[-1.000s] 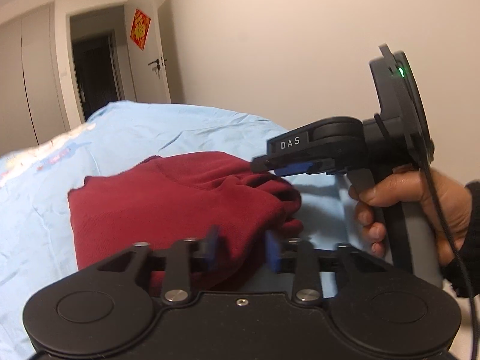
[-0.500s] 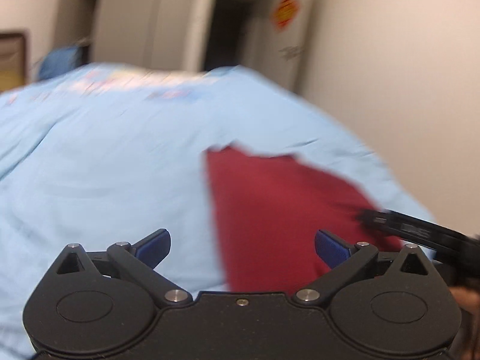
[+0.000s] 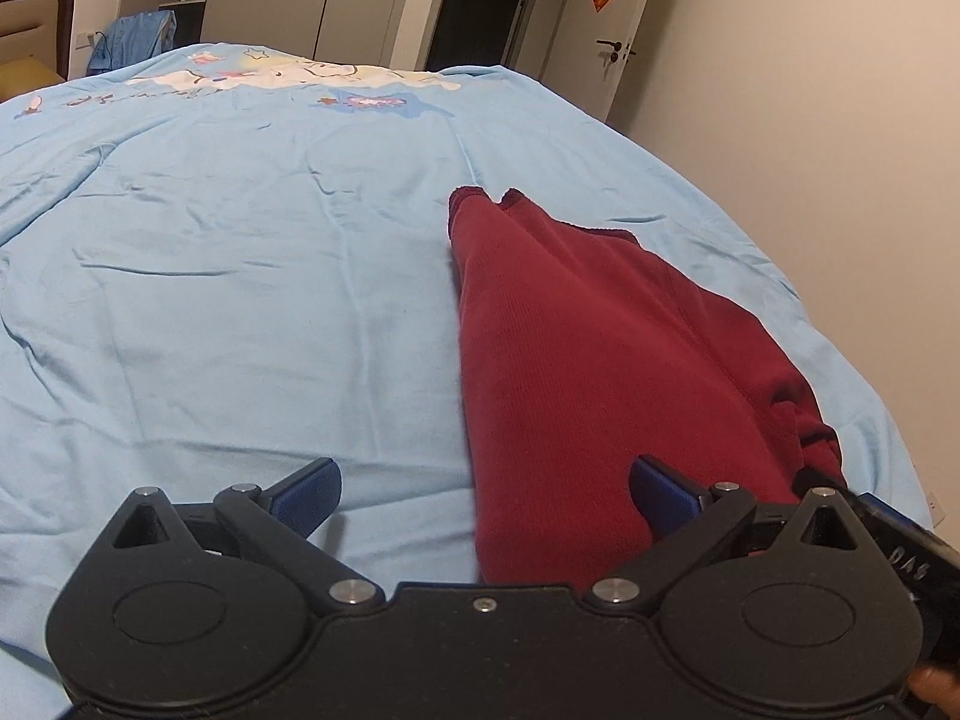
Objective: Fold small clothes
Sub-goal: 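Open both grippers and withdraw from the folded sweater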
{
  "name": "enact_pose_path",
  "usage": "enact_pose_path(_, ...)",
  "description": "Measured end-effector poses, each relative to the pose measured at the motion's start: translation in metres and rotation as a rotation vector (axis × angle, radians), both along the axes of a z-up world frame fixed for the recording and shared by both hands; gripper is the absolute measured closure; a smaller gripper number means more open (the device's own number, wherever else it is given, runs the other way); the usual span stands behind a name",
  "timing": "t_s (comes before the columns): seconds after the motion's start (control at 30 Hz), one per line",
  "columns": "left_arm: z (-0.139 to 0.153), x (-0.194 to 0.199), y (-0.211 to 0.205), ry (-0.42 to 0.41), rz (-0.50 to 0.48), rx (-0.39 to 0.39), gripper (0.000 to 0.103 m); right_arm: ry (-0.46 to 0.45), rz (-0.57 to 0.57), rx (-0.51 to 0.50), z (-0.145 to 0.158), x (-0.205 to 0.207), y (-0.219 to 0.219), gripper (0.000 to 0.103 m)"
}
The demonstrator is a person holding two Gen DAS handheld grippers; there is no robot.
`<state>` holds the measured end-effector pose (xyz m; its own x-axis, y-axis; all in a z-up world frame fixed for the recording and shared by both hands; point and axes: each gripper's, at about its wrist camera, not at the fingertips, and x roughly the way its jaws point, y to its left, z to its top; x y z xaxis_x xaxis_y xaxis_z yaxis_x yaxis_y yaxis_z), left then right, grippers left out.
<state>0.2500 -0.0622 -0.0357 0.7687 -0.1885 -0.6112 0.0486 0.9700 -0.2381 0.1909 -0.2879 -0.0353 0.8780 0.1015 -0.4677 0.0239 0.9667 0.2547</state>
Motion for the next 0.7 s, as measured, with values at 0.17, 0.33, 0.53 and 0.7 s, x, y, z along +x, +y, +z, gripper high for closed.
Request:
enact_pose_path(0.17,-0.002,0.002,0.000,0.010,0.006,-0.010,0.001,-0.038,-0.073,0.041,0.022,0.018,-0.010,0.000)
enact_pose_path(0.33,-0.001,0.002,-0.001,0.010,0.003,-0.002,0.001,0.125,-0.189,0.033,0.022,0.067,-0.026,0.000)
enact_pose_path(0.53,-0.001,0.002,-0.002,0.009,0.001,-0.001,0.001,0.199,-0.104,-0.019,0.013,0.061,-0.022,0.000)
enact_pose_path(0.7,-0.003,0.002,-0.001,0.012,-0.001,-0.010,0.001,0.199,-0.037,-0.088,0.012,0.039,-0.012,0.000)
